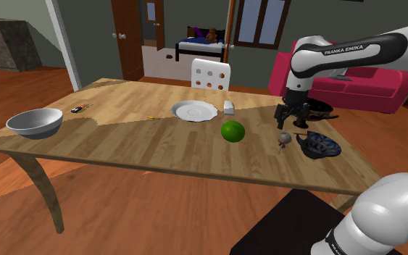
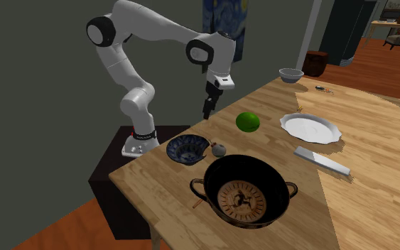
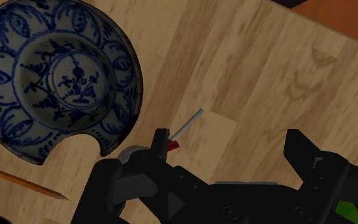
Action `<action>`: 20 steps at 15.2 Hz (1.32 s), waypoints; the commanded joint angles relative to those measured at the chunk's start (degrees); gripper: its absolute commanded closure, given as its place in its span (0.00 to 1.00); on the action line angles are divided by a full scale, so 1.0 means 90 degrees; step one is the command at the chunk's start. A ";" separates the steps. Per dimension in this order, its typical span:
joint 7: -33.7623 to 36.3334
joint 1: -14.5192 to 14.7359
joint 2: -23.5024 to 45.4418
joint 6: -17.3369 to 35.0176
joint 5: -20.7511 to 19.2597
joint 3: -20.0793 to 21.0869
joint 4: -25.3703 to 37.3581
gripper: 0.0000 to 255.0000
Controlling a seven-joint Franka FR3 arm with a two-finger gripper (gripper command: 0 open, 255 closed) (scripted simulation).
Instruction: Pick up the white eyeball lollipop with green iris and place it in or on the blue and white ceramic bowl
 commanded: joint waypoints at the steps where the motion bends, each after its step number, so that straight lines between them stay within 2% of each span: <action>1: 0.0017 -0.0009 0.0033 0.0175 -0.0001 -0.0012 -0.0153 0.00; 5: 0.0019 -0.0017 0.0054 0.0572 -0.0015 -0.0029 -0.0529 0.00; 13: 0.0019 -0.0018 0.0054 0.0571 -0.0015 -0.0030 -0.0528 0.00; 14: 0.0019 -0.0018 0.0054 0.0571 -0.0015 -0.0030 -0.0528 1.00; 20: 0.0019 -0.0018 0.0054 0.0571 -0.0015 -0.0030 -0.0528 1.00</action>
